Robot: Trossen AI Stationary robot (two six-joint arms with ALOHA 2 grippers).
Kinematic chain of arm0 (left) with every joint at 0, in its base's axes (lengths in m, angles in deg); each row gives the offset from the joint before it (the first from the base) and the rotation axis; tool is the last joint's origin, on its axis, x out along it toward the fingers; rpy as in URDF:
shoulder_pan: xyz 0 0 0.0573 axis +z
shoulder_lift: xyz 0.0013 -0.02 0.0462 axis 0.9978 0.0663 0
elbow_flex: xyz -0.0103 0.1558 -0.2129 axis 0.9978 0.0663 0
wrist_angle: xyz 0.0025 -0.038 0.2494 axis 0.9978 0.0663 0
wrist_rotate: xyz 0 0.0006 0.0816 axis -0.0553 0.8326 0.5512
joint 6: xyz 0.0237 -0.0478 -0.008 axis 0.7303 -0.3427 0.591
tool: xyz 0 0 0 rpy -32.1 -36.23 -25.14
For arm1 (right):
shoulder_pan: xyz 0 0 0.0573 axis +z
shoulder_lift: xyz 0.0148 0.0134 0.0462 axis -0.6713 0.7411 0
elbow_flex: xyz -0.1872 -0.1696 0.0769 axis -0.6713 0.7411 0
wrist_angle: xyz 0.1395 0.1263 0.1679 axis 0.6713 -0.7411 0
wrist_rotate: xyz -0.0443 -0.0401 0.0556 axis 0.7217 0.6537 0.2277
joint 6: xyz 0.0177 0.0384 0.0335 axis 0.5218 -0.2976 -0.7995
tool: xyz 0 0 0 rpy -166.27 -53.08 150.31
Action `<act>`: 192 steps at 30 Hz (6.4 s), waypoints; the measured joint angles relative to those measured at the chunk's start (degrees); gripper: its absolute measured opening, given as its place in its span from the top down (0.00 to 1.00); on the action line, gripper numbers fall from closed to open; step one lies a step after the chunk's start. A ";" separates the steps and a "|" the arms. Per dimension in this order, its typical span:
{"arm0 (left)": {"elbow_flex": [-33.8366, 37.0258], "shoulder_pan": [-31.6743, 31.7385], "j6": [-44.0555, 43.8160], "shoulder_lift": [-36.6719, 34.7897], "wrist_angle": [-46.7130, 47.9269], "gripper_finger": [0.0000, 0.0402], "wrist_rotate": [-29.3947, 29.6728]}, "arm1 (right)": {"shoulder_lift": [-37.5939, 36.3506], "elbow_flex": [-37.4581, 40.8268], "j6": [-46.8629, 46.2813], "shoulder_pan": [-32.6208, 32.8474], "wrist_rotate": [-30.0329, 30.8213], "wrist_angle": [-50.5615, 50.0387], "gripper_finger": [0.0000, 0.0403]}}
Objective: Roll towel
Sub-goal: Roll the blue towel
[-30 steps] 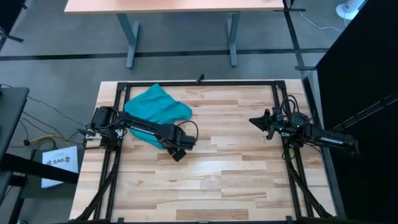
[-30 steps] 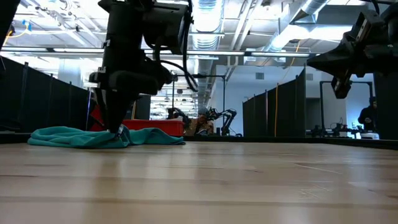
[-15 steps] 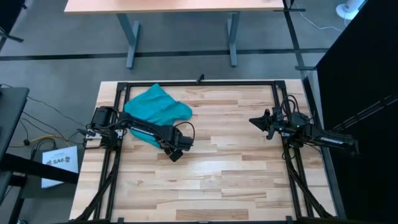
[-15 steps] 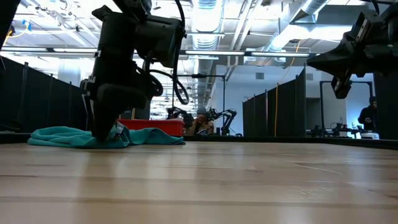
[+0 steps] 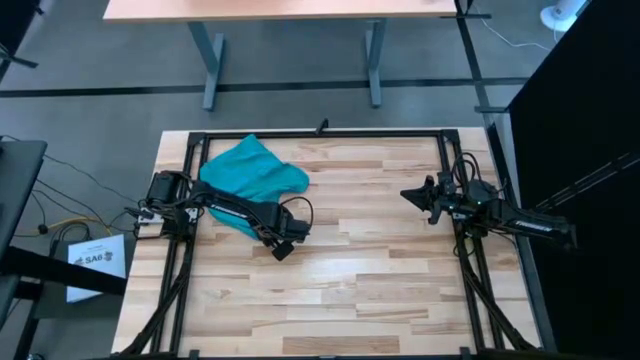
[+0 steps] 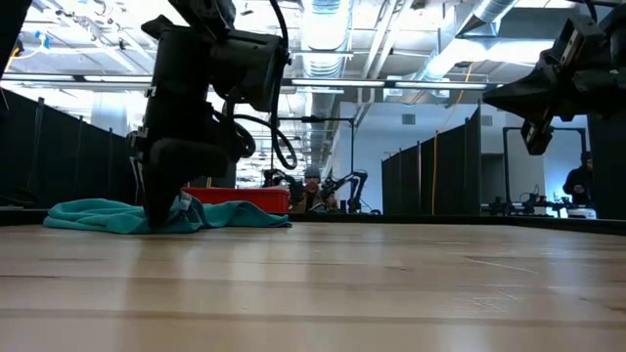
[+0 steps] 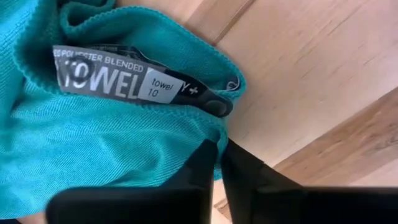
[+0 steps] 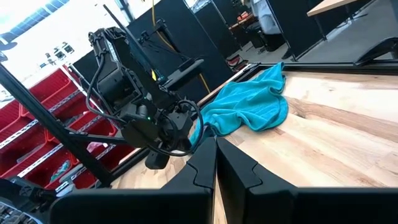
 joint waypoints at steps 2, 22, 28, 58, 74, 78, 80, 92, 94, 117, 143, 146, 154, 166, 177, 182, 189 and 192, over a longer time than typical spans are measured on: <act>-0.99 -0.12 0.88 -0.07 1.13 1.00 -0.08 | 0.00 0.00 -0.11 0.00 0.00 0.16 1.00; -15.06 -2.32 6.35 -12.61 6.40 1.00 -1.65 | 34.15 -12.79 15.94 8.20 -0.13 11.10 1.00; -15.06 -3.65 5.23 -12.74 7.15 1.00 -1.79 | 53.13 -21.23 25.57 7.39 -0.03 11.41 1.00; -14.99 -6.12 4.69 -12.71 6.95 1.00 -1.56 | 106.36 -61.02 64.94 4.94 0.46 4.09 0.72; -14.99 -6.12 4.77 -12.70 6.59 1.00 -2.10 | 110.57 -65.64 67.33 5.29 0.59 2.28 0.72; -14.99 -6.17 4.68 -12.70 6.43 1.00 -2.19 | 110.57 -65.64 68.72 5.62 0.61 2.08 0.72; -14.99 -6.39 4.71 -12.70 5.96 1.00 -2.30 | 110.57 -65.64 68.74 5.68 0.57 2.90 0.72; -15.03 -7.26 4.72 -13.47 3.72 1.00 -2.39 | 111.20 -65.64 68.80 6.51 -0.11 2.94 0.72; -15.06 -7.30 4.72 -13.60 3.53 1.00 -2.38 | 111.41 -65.61 68.81 6.91 -0.11 1.19 0.72; -23.97 -13.86 3.07 -13.60 8.21 1.00 2.59 | 112.45 -65.40 69.22 5.55 0.24 -1.63 0.72; -23.97 -16.87 -0.87 -13.73 10.68 1.00 2.80 | 112.37 -64.92 69.23 0.52 1.47 -10.14 0.73; -23.97 -16.94 -0.86 -13.75 10.69 1.00 2.84 | 112.19 -64.92 69.30 -0.01 2.84 -10.21 0.73; -23.93 -16.96 -0.86 -13.76 10.70 1.00 2.81 | 111.78 -68.25 69.35 -0.80 3.26 -14.49 0.73; -23.93 -17.11 -1.71 -13.77 10.73 1.00 2.79 | 111.71 -70.38 72.24 -3.61 2.99 -18.01 0.73; -23.93 -17.09 -1.54 -13.77 10.73 1.00 2.75 | 111.69 -70.38 72.23 -4.05 -0.07 -19.46 0.73; -23.93 -17.09 -1.52 -13.77 10.73 1.00 2.71 | 111.67 -70.38 72.24 -3.41 0.20 -18.49 0.73; -23.91 -17.09 -1.51 -13.77 10.75 1.00 2.73 | 111.67 -70.38 72.47 -3.34 0.20 -18.77 0.73; -23.91 -17.09 -1.49 -13.77 10.75 1.00 2.73 | 111.67 -70.38 73.09 -3.16 0.22 -18.67 0.73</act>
